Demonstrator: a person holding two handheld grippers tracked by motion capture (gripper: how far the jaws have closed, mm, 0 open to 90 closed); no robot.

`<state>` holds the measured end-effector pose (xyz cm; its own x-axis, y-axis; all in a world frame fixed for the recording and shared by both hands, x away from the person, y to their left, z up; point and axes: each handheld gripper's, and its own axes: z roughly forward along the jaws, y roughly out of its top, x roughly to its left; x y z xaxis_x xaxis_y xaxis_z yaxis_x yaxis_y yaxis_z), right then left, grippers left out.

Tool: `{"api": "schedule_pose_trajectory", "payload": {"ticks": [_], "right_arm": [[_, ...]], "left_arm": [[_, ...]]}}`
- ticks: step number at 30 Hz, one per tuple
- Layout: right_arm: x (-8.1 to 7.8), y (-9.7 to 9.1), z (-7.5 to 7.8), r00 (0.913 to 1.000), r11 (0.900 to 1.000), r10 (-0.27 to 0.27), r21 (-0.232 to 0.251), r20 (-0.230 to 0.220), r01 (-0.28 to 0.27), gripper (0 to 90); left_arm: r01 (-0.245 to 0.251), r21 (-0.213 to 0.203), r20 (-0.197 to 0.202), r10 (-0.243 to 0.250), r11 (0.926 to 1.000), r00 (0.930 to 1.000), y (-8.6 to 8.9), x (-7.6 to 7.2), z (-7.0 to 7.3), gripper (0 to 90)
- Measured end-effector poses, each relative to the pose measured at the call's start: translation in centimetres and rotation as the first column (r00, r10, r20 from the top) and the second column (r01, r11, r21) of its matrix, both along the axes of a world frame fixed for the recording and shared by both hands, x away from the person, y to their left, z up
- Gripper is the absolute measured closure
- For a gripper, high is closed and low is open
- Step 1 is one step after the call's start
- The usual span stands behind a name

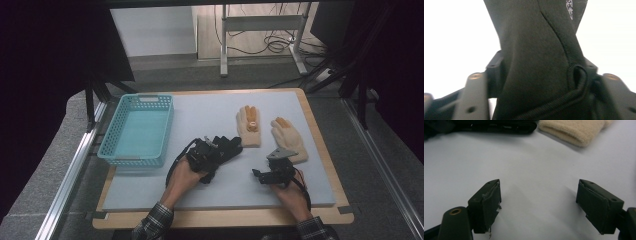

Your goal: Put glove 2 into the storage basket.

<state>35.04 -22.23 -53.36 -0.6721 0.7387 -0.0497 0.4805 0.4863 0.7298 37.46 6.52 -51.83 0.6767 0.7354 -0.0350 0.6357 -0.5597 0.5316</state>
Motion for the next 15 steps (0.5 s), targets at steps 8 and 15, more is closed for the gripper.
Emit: {"api": "schedule_pose_trajectory", "payload": {"ticks": [8, 15], "right_arm": [[0.0, 0.0, 0.0, 1.0000, 1.0000, 0.001, -0.001, 0.000, -0.001, 19.6], [0.0, 0.0, 0.0, 1.0000, 1.0000, 0.001, 0.000, 0.000, -0.001, 19.6]], "left_arm": [[0.000, -0.009, 0.019, 0.000, 1.0000, 0.9998, 0.7, 0.3, 0.6, 60.2], [-0.027, -0.044, 0.047, 0.029, 0.9987, 0.9984, 2.0, 0.8, 3.4, 60.2]]}}
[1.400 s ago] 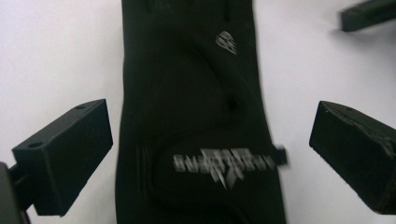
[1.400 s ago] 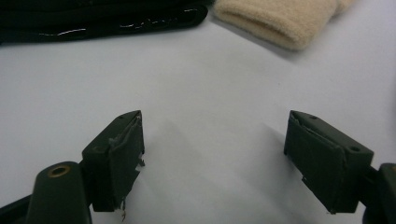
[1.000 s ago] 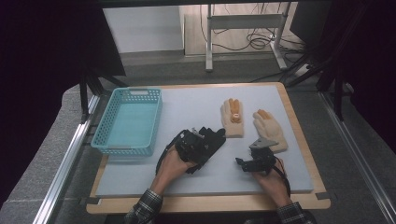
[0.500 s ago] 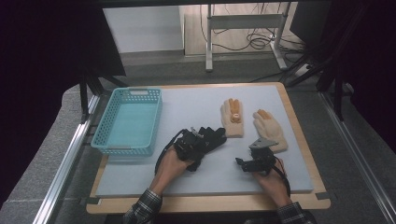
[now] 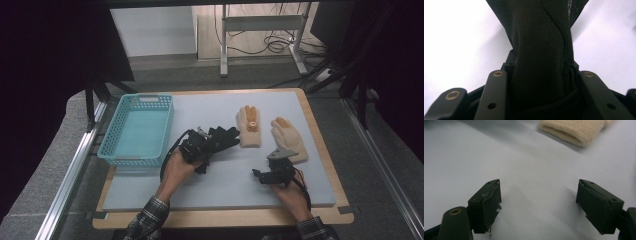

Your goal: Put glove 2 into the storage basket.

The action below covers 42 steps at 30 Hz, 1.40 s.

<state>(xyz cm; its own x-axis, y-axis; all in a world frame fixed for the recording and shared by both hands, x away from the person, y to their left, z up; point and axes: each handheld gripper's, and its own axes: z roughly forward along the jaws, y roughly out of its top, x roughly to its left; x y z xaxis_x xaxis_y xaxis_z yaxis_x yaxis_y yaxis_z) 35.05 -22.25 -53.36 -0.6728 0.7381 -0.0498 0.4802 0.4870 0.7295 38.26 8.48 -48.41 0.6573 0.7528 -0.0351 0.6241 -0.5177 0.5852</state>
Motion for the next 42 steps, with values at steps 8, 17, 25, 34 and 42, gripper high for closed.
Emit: {"api": "schedule_pose_trajectory", "payload": {"ticks": [8, 17, 25, 34, 42], "right_arm": [[0.0, 0.0, 0.0, 1.0000, 1.0000, 0.000, 0.000, 0.001, 0.000, 19.6], [0.0, 0.0, 0.0, 1.0000, 1.0000, 0.000, 0.000, 0.001, 0.000, 19.6], [0.0, 0.0, 0.0, 1.0000, 1.0000, 0.000, 0.001, 0.001, 0.000, 19.6], [0.0, 0.0, 0.0, 1.0000, 1.0000, 0.000, 0.002, 0.001, 0.000, 19.6], [0.0, 0.0, 0.0, 1.0000, 1.0000, 0.000, 0.002, 0.001, 0.000, 19.5]], "left_arm": [[-0.057, -0.004, 0.026, 0.057, 0.9983, 0.9980, 1.9, 1.0, 3.5, 59.7], [-0.168, -0.029, 0.030, 0.169, 0.9853, 0.9852, 6.0, 2.8, 5.9, 59.0], [-0.281, -0.015, 0.043, 0.282, 0.9595, 0.9585, 10.2, 3.5, 6.8, 58.9], [-0.410, 0.035, 0.025, 0.409, 0.9114, 0.9120, 15.2, 4.3, 6.1, 58.8], [-0.482, 0.096, -0.007, 0.485, 0.8707, 0.8743, 18.2, 5.3, 4.3, 58.7]]}}
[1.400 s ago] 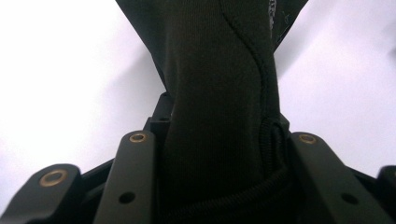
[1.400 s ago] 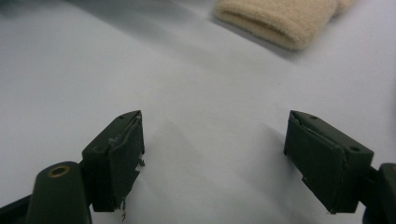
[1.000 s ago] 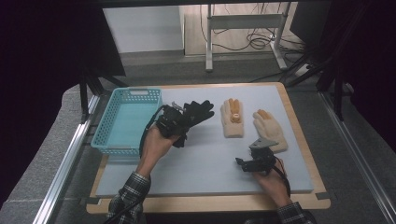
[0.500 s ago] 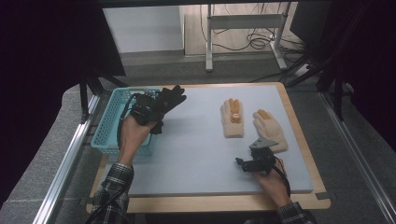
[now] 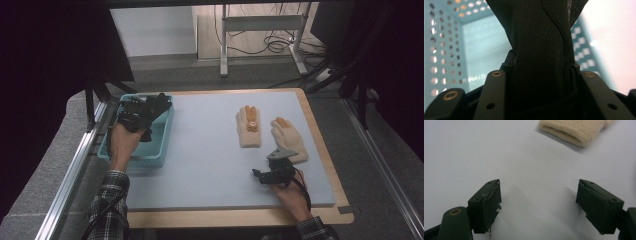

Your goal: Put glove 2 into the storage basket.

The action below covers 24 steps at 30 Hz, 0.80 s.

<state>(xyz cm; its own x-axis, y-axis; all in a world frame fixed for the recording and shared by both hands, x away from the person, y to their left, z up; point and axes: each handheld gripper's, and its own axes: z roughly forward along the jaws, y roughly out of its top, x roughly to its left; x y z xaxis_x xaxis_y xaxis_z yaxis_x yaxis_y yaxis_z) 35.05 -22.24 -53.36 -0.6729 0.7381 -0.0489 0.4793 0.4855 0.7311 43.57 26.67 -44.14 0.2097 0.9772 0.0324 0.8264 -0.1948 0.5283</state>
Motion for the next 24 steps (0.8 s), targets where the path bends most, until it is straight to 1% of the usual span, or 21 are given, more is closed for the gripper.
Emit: {"api": "schedule_pose_trajectory", "payload": {"ticks": [5, 10, 11, 13, 15, 17, 19, 22, 24], "right_arm": [[0.0, 0.0, 0.0, 1.0000, 1.0000, 0.000, 0.001, 0.000, 0.000, 19.6], [0.0, 0.0, 0.0, 1.0000, 1.0000, 0.001, 0.001, -0.001, -0.001, 19.5], [0.0, 0.0, 0.0, 1.0000, 1.0000, 0.001, 0.001, 0.000, -0.001, 19.6], [0.0, 0.0, 0.0, 1.0000, 1.0000, 0.001, 0.001, 0.000, -0.001, 19.5], [0.0, 0.0, 0.0, 1.0000, 1.0000, 0.000, 0.001, -0.001, 0.000, 19.6], [0.0, 0.0, 0.0, 1.0000, 1.0000, 0.001, 0.001, -0.001, -0.001, 19.5], [0.0, 0.0, 0.0, 1.0000, 1.0000, 0.000, 0.001, -0.001, 0.000, 19.5], [0.0, 0.0, 0.0, 1.0000, 1.0000, 0.000, 0.001, -0.001, 0.000, 19.5], [0.0, 0.0, 0.0, 1.0000, 1.0000, 0.000, 0.001, -0.001, 0.000, 19.5]], "left_arm": [[-0.050, 0.022, -0.035, 0.051, 0.9985, 0.9981, 1.4, 0.7, -1.2, 58.5], [-0.099, 0.048, -0.076, 0.103, 0.9939, 0.9918, 2.8, 1.4, -2.7, 58.3], [-0.103, 0.052, -0.084, 0.107, 0.9933, 0.9907, 3.0, 1.5, -2.9, 58.2], [-0.110, 0.075, -0.103, 0.117, 0.9911, 0.9877, 3.4, 1.9, -3.6, 57.9], [-0.122, 0.089, -0.121, 0.133, 0.9885, 0.9838, 3.8, 2.1, -4.2, 57.7], [-0.126, 0.103, -0.140, 0.140, 0.9867, 0.9802, 4.1, 2.4, -4.8, 57.2], [-0.125, 0.125, -0.154, 0.144, 0.9842, 0.9774, 4.3, 2.6, -5.3, 55.8], [-0.129, 0.148, -0.165, 0.153, 0.9806, 0.9744, 4.5, 2.9, -5.6, 51.7], [-0.125, 0.147, -0.182, 0.151, 0.9812, 0.9717, 4.7, 3.0, -5.7, 44.9]]}}
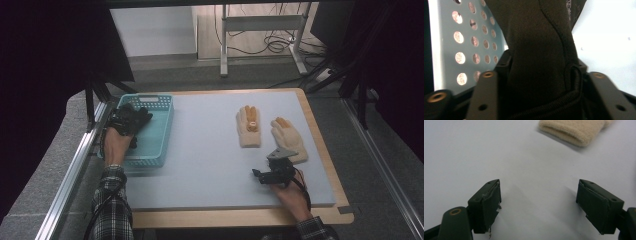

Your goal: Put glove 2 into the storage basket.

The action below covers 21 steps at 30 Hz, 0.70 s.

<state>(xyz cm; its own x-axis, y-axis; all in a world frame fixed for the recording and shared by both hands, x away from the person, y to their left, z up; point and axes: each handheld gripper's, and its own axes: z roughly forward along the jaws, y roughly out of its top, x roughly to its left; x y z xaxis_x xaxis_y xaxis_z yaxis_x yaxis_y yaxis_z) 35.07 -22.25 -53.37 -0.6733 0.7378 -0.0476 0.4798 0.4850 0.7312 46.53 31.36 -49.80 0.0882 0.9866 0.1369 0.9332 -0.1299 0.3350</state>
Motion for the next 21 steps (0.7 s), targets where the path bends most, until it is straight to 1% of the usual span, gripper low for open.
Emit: {"api": "schedule_pose_trajectory", "payload": {"ticks": [1, 2, 4, 6, 8, 11, 13, 15, 18, 19, 21], "right_arm": [[0.0, 0.0, 0.0, 1.0000, 1.0000, 0.000, 0.000, 0.000, 0.000, 19.5], [0.0, 0.0, 0.0, 1.0000, 1.0000, 0.000, 0.000, 0.000, 0.000, 19.5], [0.0, 0.0, 0.0, 1.0000, 1.0000, 0.000, 0.000, 0.000, 0.000, 19.5], [0.0, 0.0, 0.0, 1.0000, 1.0000, 0.000, 0.000, 0.000, 0.000, 19.5], [0.0, 0.0, 0.0, 1.0000, 1.0000, 0.000, -0.001, 0.000, 0.000, 19.5], [0.0, 0.0, 0.0, 1.0000, 1.0000, 0.000, -0.001, 0.001, 0.000, 19.5], [0.0, 0.0, 0.0, 1.0000, 1.0000, 0.000, -0.001, 0.000, 0.000, 19.5], [0.0, 0.0, 0.0, 1.0000, 1.0000, 0.000, -0.001, 0.001, 0.000, 19.5], [0.0, 0.0, 0.0, 1.0000, 1.0000, -0.001, -0.001, 0.001, 0.001, 19.5], [0.0, 0.0, 0.0, 1.0000, 1.0000, -0.001, -0.001, 0.000, 0.001, 19.6], [0.0, 0.0, 0.0, 1.0000, 1.0000, 0.000, 0.000, 0.000, 0.000, 19.5]], "left_arm": [[0.007, -0.003, -0.010, -0.007, 1.0000, 0.9999, 0.1, 0.0, 0.1, 40.0], [0.014, -0.004, -0.013, -0.014, 0.9999, 0.9998, 0.1, 0.0, 0.1, 34.6], [0.029, 0.000, 0.002, -0.029, 0.9996, 0.9996, 0.2, -0.2, 0.4, 24.6], [0.034, -0.001, 0.023, -0.034, 0.9994, 0.9992, 0.4, -0.5, 1.1, 18.2], [0.043, -0.019, 0.041, -0.042, 0.9989, 0.9983, 0.7, -0.9, 1.8, 15.2], [0.049, -0.067, 0.081, -0.044, 0.9966, 0.9958, 1.1, -1.6, 2.7, 11.0], [0.060, -0.107, 0.110, -0.049, 0.9925, 0.9927, 1.2, -2.1, 3.1, 9.3], [0.084, -0.146, 0.136, -0.064, 0.9858, 0.9886, 1.1, -2.5, 3.4, 7.9], [0.125, -0.179, 0.168, -0.095, 0.9758, 0.9812, 0.7, -2.9, 3.4, 5.9], [0.134, -0.187, 0.173, -0.101, 0.9732, 0.9798, 0.5, -3.0, 3.3, 5.7], [0.157, -0.221, 0.196, -0.114, 0.9627, 0.9740, 0.1, -3.2, 3.3, 4.5]]}}
